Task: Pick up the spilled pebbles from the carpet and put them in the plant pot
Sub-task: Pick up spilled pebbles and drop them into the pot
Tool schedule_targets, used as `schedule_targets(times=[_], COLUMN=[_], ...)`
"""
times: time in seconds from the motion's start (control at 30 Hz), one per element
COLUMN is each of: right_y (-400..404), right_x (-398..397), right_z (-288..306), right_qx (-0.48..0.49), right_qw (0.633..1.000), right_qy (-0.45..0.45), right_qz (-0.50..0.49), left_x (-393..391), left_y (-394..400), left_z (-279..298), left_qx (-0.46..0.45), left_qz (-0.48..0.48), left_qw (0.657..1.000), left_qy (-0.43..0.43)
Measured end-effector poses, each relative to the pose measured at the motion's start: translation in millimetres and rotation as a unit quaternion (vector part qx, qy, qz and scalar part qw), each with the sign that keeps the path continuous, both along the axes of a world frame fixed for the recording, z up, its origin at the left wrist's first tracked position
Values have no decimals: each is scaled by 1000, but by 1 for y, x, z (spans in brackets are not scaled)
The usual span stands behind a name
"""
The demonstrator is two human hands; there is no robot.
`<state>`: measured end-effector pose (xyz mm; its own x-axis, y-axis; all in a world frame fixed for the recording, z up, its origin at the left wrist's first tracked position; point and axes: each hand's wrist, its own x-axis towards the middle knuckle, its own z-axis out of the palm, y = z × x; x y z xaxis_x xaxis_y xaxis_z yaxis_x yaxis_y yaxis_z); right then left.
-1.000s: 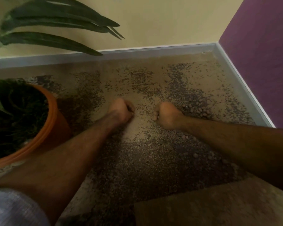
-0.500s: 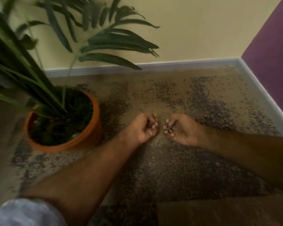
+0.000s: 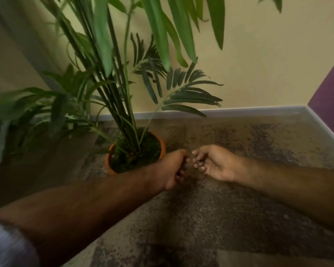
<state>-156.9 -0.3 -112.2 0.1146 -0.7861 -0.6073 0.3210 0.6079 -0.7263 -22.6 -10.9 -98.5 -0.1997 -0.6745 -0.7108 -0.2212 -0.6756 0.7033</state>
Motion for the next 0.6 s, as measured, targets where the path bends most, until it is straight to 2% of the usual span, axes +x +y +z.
schedule_targets(times=[0.1,0.17,0.3,0.43,0.5,0.6], right_y=[0,-1,-13,-28,-32,-30], right_x=[13,23,51,81,93,106], right_z=[13,21,33,43,48,59], right_qx=[-1,5,0,-10,-13,-1], right_qw=[1000,999,1000,999,999,997], right_qy=[30,32,22,-8,-18,-38], right_qz=[1,5,9,36,37,61], left_x=[37,67,121,151,156,153], left_y=[7,9,5,-11,-14,-10], left_z=[10,13,22,29,35,48], left_qx=[0,-6,-46,-68,-72,-46], left_qz=[39,97,218,299,318,291], left_qw=[999,994,975,950,944,952], left_qy=[18,39,13,52,60,85])
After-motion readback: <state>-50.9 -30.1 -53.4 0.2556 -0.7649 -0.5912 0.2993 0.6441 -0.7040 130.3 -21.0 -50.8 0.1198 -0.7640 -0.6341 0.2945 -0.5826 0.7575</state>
